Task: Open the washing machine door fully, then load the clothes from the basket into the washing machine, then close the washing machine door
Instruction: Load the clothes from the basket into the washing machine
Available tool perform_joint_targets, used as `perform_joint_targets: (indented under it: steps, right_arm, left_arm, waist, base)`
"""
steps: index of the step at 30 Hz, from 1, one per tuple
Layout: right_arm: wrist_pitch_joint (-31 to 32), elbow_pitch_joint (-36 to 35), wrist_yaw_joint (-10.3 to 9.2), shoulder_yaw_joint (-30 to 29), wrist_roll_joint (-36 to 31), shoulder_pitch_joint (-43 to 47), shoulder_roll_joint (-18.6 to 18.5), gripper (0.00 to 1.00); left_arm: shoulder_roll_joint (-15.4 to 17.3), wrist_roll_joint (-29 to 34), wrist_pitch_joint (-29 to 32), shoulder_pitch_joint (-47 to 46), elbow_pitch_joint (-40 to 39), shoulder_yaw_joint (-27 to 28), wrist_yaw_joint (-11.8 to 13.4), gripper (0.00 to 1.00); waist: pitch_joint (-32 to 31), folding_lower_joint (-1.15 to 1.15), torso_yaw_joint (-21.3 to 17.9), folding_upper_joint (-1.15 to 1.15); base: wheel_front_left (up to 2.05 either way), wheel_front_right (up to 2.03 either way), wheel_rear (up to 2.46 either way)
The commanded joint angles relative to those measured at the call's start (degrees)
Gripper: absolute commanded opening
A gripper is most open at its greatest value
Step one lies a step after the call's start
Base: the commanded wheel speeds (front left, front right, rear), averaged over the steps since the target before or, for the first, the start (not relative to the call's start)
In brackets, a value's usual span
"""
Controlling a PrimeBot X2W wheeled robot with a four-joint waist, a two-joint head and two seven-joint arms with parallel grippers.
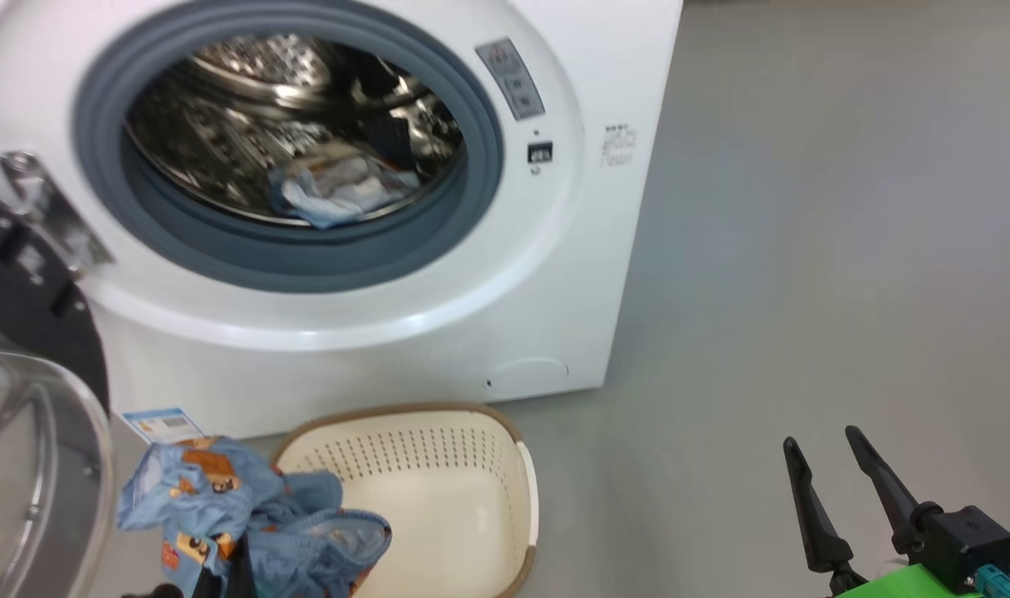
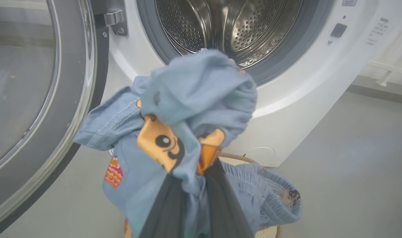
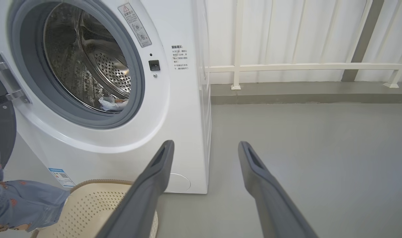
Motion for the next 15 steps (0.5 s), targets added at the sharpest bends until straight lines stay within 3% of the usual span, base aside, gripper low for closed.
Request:
perform_joint_targets:
  steps: [1, 15]
  right_arm:
    - [-0.3, -1.3, 0.52, 1.3, 0.3, -0.1, -0.9, 1.0]
    - [-0.3, -1.4, 0.52, 1.9, 0.6, 0.8, -1.2, 1.0]
  left_arm:
    - [0.3, 0.8, -0.6, -0.2, -2.4, 1.7, 0.2, 0.0]
    - [0.3, 1.0, -0.6, 3.4, -8.2, 1.9, 0.7, 0.0]
  waist:
    - [-3.0, 0.0, 1.5, 0.0]
    - [-3.9, 0.0, 0.9, 0.0]
  base:
    - [0.0, 0.0, 0.0]
    - [0.0, 0.0, 0.0]
